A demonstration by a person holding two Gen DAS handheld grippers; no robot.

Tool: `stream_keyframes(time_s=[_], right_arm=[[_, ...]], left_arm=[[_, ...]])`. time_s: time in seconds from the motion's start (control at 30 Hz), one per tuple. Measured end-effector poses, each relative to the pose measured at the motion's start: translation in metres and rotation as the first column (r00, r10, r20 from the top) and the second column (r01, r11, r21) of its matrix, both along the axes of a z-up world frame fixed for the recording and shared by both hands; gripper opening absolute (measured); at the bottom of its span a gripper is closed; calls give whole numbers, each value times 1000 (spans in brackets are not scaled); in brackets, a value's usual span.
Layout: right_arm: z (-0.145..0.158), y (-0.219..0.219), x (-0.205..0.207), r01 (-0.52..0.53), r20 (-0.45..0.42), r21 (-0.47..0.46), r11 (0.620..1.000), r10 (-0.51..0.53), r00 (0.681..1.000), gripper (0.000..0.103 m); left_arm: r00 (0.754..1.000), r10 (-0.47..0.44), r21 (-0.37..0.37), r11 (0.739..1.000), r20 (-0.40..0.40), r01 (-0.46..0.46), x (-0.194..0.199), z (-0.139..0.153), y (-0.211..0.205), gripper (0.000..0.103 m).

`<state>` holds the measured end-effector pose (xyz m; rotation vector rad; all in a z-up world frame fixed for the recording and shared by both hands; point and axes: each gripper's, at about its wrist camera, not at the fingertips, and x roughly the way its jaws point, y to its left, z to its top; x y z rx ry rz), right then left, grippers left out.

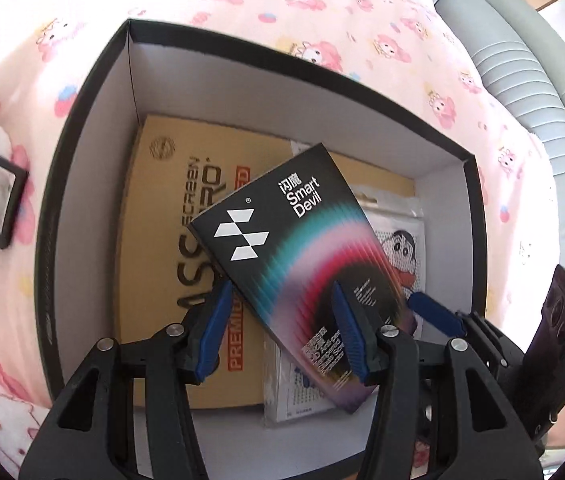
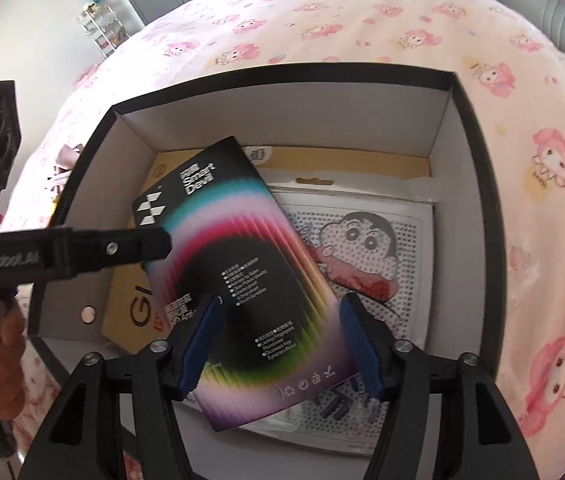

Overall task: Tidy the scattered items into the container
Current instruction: 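Lower the Smart Devil box upright beside the bead-art pack with the left gripper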

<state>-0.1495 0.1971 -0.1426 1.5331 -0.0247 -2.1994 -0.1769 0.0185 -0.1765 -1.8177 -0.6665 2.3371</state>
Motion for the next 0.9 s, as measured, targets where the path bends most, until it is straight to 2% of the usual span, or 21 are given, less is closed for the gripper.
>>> stream_keyframes(time_s=[0.17,0.23,0.3,0.33,0.4,0.43,0.5,0.57,0.63,0.67,0.73,0.83,0.9], right_arm=[[2,3,2,-20,38,-80,997,23,999,62],[6,3,-2,2,13,-60,998,-1,1000,62],[8,0,-5,27,-30,-1,1000,-27,999,62],[6,-1,-7,31,-27,13,999,-31,999,62],[-1,-5,-8,18,36,2,1000,-18,999,62],[-7,-5,-6,6,81,-23,1000,-4,997,61],[-8,-6,1,-20,110,-80,997,29,993,61],[-8,-8,6,-50,165,-184,982,81,983,61],[-3,-12,11,-72,171,-277,958,123,978,59],[3,-10,12,-54,149,-291,955,101,984,59],[15,-7,11,-21,61,-212,977,35,998,59],[27,0,13,69,-128,10,998,-67,990,59],[28,5,12,99,-165,58,993,-88,982,59]], left_arm=[[1000,-16,64,998,9,16,12,-4,5,52],[999,-26,62,998,19,25,13,-9,-1,52],[1000,-11,65,998,27,9,16,-12,-3,50],[1000,-3,69,998,29,1,16,-13,-4,48],[1000,0,64,998,23,-2,16,-11,-5,47],[1000,-1,57,998,16,0,15,-9,-6,47],[1000,1,39,999,4,-1,15,-3,-8,48],[1000,10,-19,1000,-13,-10,16,4,-12,48],[1000,14,-38,999,-28,-15,20,10,-21,48],[999,18,-40,999,-34,-19,22,13,-23,47],[997,9,-50,999,-78,-13,31,21,-22,44],[987,-70,-42,997,-147,64,38,33,-4,41],[979,-125,-23,992,-159,123,37,34,6,41]])
